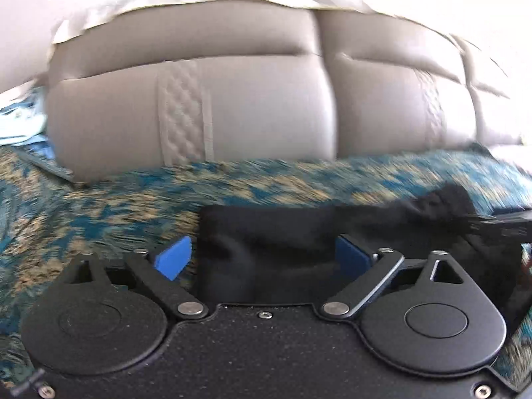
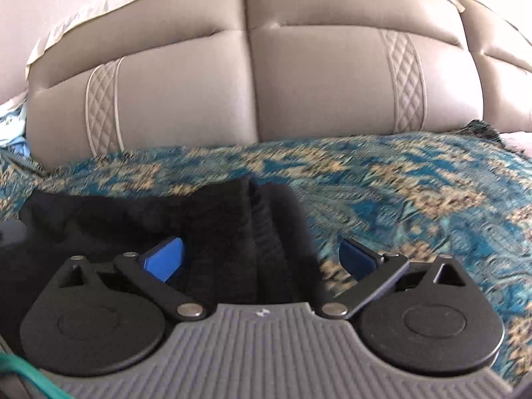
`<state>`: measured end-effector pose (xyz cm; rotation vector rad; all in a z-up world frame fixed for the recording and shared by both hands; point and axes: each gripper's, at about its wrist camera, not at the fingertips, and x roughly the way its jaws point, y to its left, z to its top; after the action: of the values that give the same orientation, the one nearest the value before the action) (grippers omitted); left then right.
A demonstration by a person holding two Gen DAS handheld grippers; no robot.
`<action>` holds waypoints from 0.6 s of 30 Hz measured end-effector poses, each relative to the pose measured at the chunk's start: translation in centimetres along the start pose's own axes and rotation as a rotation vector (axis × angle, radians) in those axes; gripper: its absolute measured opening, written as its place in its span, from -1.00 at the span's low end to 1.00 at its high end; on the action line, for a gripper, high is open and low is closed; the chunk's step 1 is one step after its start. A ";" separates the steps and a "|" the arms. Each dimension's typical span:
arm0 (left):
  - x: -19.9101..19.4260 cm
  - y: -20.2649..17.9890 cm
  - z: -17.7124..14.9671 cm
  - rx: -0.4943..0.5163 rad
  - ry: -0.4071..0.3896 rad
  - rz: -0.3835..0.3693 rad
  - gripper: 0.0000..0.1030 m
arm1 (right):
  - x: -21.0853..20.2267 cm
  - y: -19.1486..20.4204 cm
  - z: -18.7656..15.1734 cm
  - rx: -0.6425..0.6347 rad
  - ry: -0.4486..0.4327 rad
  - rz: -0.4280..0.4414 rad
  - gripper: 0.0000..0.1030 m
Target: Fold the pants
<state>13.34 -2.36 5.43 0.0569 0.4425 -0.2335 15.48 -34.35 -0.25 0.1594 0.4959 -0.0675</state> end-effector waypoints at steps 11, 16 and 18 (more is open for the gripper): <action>7.4 6.1 0.8 -0.260 0.230 -0.137 0.26 | 3.9 -2.2 2.0 -0.037 0.139 0.185 0.79; 8.1 5.4 1.2 -0.260 0.200 -0.145 -0.60 | 4.1 -1.7 2.2 0.025 0.134 0.290 -0.18; 9.0 5.6 1.9 -0.252 0.190 -0.134 -0.66 | 4.8 -1.2 2.8 0.066 0.132 0.308 -0.34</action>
<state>23.32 0.93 3.29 -0.1999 0.6631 -0.3039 20.91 -36.15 -0.34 0.3045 0.5955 0.2289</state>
